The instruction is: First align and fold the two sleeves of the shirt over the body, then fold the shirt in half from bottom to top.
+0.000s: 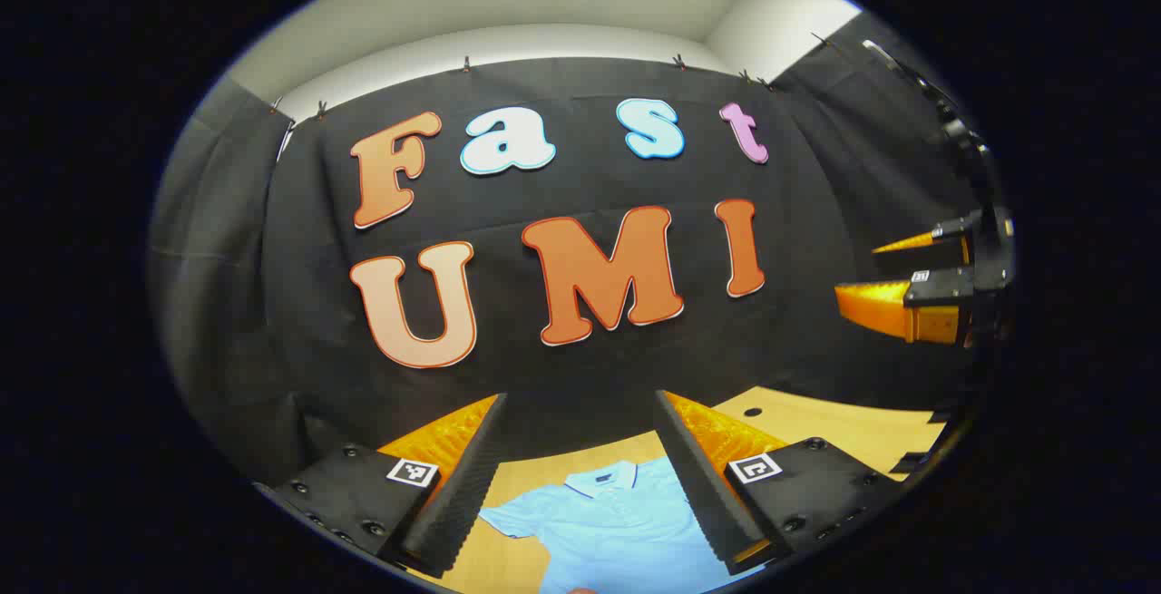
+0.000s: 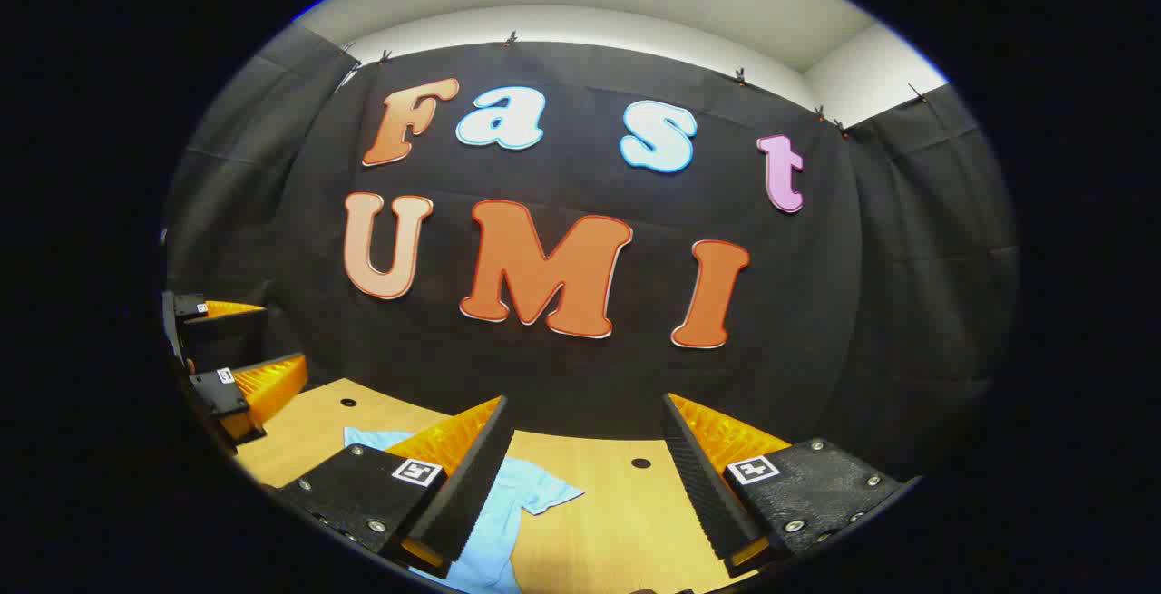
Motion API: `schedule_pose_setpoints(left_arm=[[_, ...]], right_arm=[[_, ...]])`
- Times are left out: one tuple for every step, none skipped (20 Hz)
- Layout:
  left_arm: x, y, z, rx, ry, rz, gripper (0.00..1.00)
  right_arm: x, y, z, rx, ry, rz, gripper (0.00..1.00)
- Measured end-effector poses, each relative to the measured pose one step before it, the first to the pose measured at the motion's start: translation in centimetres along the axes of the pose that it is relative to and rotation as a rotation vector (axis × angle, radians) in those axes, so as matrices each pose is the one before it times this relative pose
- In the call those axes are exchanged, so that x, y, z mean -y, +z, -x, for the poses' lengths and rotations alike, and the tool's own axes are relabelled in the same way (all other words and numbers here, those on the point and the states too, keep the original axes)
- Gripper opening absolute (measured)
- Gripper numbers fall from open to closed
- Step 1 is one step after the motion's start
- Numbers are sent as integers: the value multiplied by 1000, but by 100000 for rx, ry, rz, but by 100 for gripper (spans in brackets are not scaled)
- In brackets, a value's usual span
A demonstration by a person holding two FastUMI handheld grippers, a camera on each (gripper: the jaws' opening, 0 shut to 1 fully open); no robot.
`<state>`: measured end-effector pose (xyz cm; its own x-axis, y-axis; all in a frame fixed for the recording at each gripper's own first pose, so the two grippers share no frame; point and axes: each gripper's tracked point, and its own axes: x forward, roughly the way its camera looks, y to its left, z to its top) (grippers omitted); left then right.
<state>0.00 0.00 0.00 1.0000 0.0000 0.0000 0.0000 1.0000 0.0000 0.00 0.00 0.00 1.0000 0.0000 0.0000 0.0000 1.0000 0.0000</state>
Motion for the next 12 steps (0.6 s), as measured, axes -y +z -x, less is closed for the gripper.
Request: schedule_pose_setpoints(left_arm=[[-510,426,-69,-240,964,1063,100],[-593,234,5,-216,1405,526,100],[-392,514,-70,559,1449,839,99],[-273,490,49,420,1204,1077,100],[-274,359,-108,155,1841,736,99],[-332,-29,24,-448,1782,222,100],[-171,-181,67,-965,2391,-174,100],[-113,-10,98,-796,1966,54,100],[-4,-25,114,-126,1787,467,100],[32,-260,147,-800,1748,439,100],[86,-425,163,-537,1460,771,100],[56,-295,148,-801,1423,683,100]], right_arm=[[554,-268,85,-1140,-1079,480,98],[565,-326,258,-785,-606,38,98],[549,87,157,539,-113,-119,99],[542,-79,-2,388,-78,161,99],[353,-464,-67,115,538,90,99],[124,-317,-173,-240,1209,-184,100],[56,-256,-141,-504,1636,-549,99],[-22,-248,-180,13,1990,-310,100],[-2,61,-207,1015,1906,-243,99],[1,-61,-418,335,1558,-473,98],[-305,-522,-374,-395,2545,-706,100],[-345,-308,-495,-79,1840,-494,99]])
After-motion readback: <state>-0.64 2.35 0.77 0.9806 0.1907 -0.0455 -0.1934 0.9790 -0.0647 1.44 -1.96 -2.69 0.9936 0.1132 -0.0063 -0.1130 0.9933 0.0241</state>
